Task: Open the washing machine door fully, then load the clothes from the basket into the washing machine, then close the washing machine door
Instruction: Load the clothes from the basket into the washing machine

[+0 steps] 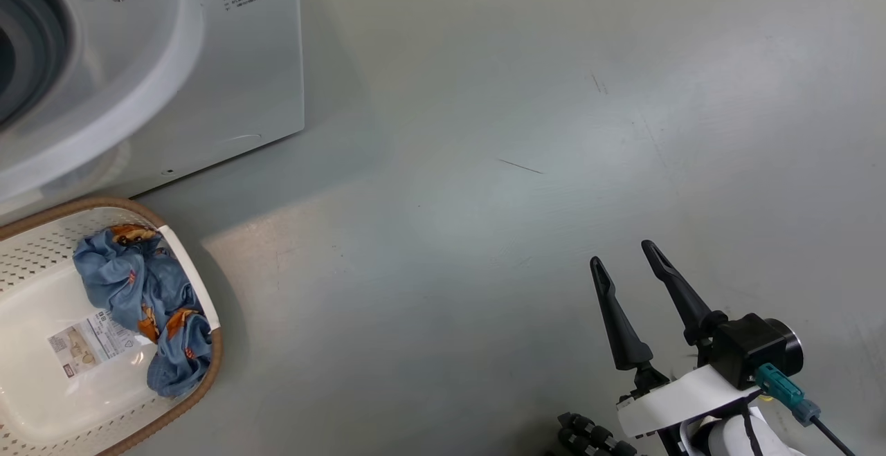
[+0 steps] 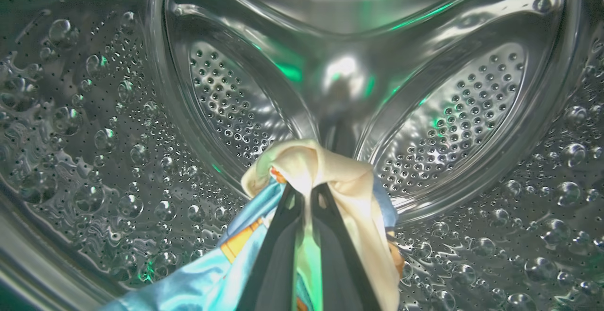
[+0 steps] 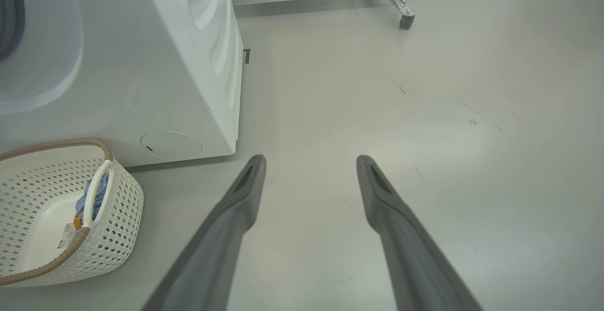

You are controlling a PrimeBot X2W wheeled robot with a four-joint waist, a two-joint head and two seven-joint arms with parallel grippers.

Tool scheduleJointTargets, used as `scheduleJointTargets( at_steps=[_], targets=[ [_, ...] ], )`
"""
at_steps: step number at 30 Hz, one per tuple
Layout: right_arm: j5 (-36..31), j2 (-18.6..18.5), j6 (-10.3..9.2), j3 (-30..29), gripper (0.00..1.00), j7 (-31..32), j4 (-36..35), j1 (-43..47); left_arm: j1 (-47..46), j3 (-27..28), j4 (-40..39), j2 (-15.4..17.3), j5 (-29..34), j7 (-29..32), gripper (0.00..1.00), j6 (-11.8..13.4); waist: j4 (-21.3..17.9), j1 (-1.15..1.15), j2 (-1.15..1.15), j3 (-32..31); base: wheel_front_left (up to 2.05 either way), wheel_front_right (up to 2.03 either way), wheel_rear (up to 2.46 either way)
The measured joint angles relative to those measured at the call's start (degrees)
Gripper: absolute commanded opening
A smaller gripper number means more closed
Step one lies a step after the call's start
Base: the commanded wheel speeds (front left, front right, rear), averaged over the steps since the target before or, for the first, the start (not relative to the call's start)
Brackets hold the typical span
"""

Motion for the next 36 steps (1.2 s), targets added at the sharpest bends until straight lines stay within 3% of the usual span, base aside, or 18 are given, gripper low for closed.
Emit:
scheduleJointTargets(
  at_steps=[13,25,36],
  targets=[
    [0.33,0.01,0.0,-0.47,1.0,0.0,-0.55,0.0,-6.53,0.05,2.59,0.0,-0.03,-5.71,0.0,-2.02,0.47,0.0,0.0,1.62,0.0,0.0,0.0],
    [0.33,0.05,0.0,-0.36,1.0,0.01,-0.55,0.0,-9.88,-1.0,3.89,0.24,0.7,-6.41,0.0,-3.97,0.27,-0.01,0.0,2.35,0.0,0.0,0.0],
    [0.41,0.24,0.0,-0.12,1.0,0.01,-0.47,-0.18,-9.68,-4.37,11.65,0.52,4.44,-6.39,0.0,-3.97,0.15,0.0,0.0,2.55,0.0,0.0,0.0]
  ],
)
